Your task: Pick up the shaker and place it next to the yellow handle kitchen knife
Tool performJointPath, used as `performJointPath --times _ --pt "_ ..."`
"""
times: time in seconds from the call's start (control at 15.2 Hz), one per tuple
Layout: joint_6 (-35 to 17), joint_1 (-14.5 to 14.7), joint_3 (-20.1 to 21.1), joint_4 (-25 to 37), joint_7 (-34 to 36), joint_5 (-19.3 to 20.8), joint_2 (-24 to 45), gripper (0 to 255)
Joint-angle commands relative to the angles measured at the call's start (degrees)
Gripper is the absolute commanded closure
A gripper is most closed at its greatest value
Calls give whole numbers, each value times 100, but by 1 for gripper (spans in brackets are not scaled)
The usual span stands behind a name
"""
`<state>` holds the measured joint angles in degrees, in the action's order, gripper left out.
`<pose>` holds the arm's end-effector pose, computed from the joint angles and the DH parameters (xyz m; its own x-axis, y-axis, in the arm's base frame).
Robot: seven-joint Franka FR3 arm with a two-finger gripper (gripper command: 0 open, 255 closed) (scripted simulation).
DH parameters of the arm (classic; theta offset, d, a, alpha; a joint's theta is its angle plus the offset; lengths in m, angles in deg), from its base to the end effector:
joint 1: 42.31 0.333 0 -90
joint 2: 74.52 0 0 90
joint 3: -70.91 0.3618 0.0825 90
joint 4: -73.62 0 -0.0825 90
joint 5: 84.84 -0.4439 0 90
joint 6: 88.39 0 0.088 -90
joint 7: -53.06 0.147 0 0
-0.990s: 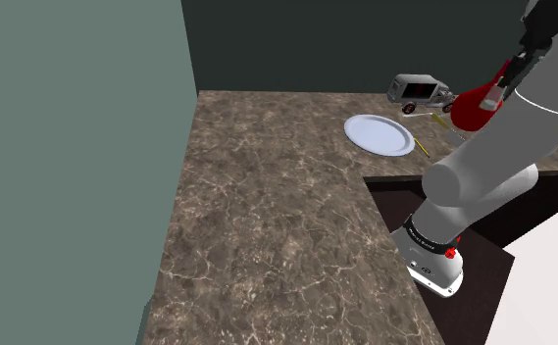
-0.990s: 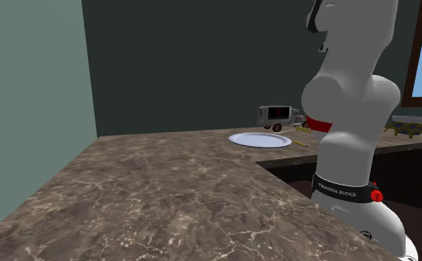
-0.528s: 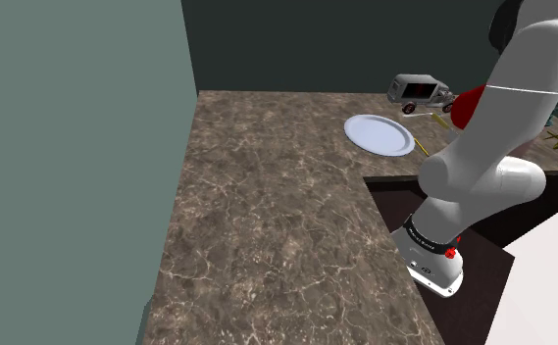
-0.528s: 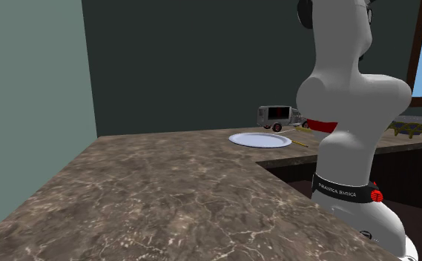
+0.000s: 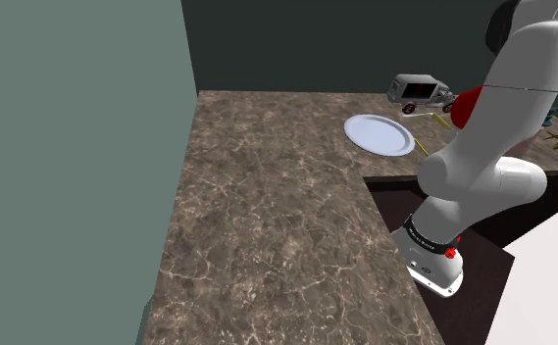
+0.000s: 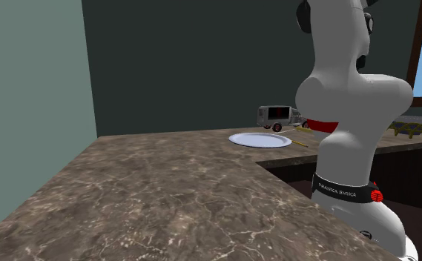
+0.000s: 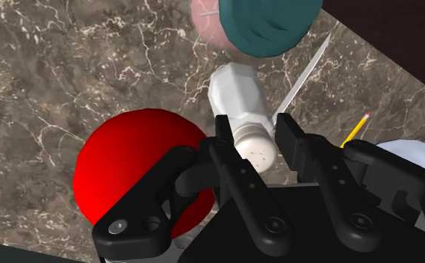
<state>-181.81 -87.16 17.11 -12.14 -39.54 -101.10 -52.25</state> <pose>0.0175 -0.6964 0.5035 0.9932 -0.1137 -0.0262 -0.1157 -0.9885 -0.0969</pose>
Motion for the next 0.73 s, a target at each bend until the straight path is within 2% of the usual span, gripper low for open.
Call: performJointPath --times 0.0,0.66 --pt "-186 54 -4 -212 -8 13 -30 255" --pt "-900 111 68 -869 -94 -109 87 255"
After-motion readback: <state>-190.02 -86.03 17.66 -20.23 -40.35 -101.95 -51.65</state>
